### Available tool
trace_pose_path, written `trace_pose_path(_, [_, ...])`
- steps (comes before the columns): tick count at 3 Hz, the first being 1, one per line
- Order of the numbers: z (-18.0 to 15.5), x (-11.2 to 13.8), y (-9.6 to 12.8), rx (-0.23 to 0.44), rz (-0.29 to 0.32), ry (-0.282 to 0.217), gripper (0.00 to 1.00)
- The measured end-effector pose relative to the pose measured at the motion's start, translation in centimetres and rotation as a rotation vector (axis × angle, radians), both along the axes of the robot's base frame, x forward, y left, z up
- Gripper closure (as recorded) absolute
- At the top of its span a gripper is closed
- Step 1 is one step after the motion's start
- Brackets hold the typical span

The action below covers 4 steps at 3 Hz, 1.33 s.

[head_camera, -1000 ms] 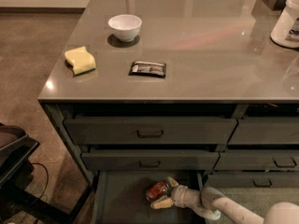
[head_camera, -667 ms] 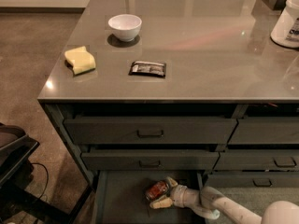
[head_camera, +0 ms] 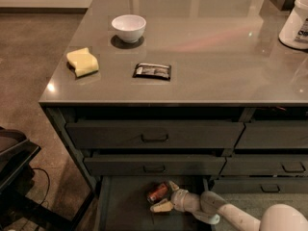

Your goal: Pick coke can from bottom drawer and place on counter

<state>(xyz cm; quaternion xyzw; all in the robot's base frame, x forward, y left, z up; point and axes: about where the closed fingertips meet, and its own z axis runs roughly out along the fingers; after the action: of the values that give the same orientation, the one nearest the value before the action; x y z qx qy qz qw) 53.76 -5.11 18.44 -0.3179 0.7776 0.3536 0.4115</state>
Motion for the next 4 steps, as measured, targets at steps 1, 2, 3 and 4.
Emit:
trace_pose_path(1, [-0.4, 0.2, 0.8, -0.012, 0.006, 0.011, 0.0])
trace_pose_path(2, [-0.8, 0.9, 1.4, -0.023, 0.009, 0.0, 0.0])
trace_pose_path(3, [-0.9, 1.6, 2.3, -0.021, 0.023, -0.032, 0.0])
trace_pose_path(4, [-1.0, 2.7, 3.4, -0.023, 0.018, -0.07, 0.0])
